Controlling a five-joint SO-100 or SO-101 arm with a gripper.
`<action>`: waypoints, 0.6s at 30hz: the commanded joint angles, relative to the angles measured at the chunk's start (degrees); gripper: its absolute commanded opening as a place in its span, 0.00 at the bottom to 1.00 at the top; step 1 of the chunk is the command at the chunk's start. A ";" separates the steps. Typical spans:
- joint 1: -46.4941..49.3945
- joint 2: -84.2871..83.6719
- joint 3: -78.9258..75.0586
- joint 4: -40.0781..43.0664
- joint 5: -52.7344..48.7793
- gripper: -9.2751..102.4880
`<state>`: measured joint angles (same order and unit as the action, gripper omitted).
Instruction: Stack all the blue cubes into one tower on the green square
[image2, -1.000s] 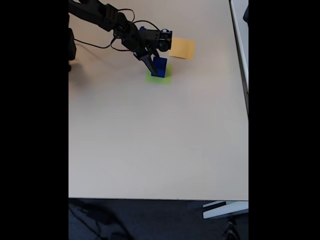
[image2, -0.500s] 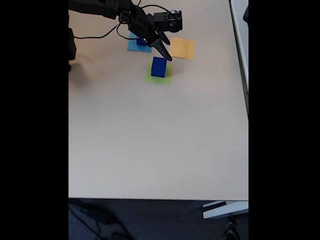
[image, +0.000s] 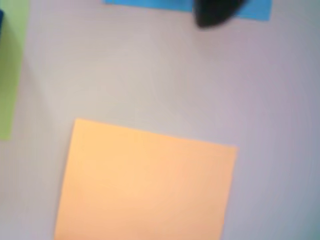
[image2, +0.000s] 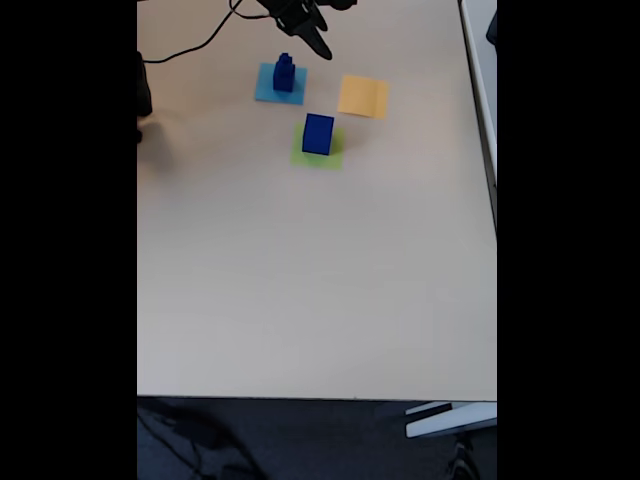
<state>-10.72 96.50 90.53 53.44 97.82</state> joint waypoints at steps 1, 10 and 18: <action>-2.11 4.31 0.88 0.00 3.08 0.32; -5.36 4.92 4.75 -0.79 7.82 0.32; -8.88 5.80 8.17 -1.14 10.81 0.32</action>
<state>-18.28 97.65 98.44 53.44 108.02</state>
